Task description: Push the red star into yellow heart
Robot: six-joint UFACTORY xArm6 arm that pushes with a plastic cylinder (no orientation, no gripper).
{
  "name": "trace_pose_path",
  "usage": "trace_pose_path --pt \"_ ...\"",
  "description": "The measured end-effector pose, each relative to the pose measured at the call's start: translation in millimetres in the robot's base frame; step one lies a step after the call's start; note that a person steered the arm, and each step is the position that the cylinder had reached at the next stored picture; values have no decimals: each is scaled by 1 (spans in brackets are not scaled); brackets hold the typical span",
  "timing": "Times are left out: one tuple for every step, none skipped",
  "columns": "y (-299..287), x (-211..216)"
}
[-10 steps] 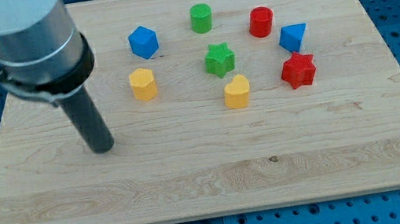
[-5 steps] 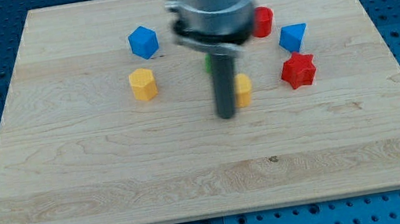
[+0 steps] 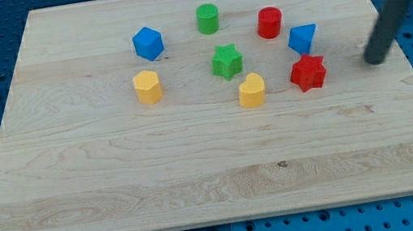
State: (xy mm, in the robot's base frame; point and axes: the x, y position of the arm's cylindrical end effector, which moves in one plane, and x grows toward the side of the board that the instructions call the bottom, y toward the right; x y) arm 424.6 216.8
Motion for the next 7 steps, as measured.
trace_pose_path --pt "-71 0" --pt "-106 1" --pt "-118 2" --pt "-143 2" --pt "-170 7" --pt "-185 -10" --pt "-210 -24"
